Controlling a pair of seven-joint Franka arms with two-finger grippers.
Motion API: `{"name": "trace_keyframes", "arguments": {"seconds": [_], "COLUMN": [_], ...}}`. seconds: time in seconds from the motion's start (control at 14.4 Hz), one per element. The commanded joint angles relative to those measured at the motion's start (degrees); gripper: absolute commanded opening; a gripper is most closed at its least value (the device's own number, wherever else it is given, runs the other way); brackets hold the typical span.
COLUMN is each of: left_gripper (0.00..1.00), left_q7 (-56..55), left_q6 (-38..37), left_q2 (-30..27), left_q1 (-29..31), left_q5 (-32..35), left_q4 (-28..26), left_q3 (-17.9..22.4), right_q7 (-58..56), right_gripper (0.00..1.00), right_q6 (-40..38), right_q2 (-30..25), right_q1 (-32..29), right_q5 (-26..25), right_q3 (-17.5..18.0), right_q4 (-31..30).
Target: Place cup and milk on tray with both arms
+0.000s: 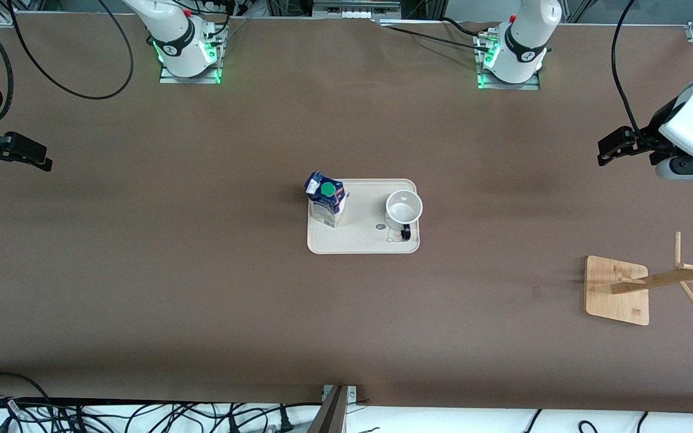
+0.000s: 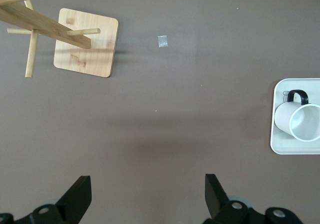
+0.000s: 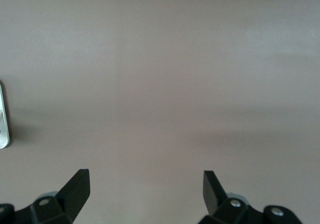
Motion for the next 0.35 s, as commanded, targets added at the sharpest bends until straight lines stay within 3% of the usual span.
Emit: {"name": "trace_keyframes", "arguments": {"seconds": [0.0, 0.28], "left_gripper": [1.0, 1.0], "left_q7": [-0.5, -0.5], "left_q6": [0.3, 0.3], "left_q2": [-0.8, -0.8], "left_q1": [0.9, 0.9], "left_q5": [0.3, 0.0], "left_q4": [-0.2, -0.1], "left_q3": [-0.7, -0.7], "right_q7": [-1.2, -2.6], "right_gripper": [1.0, 1.0], "right_q6": [-0.1, -0.1], "right_q2": [-1.4, -1.4], "right_q1": [0.1, 0.1], "right_q5": [0.3, 0.3], "right_q3": [-0.3, -0.4], "right_q4": [-1.4, -1.4]}}
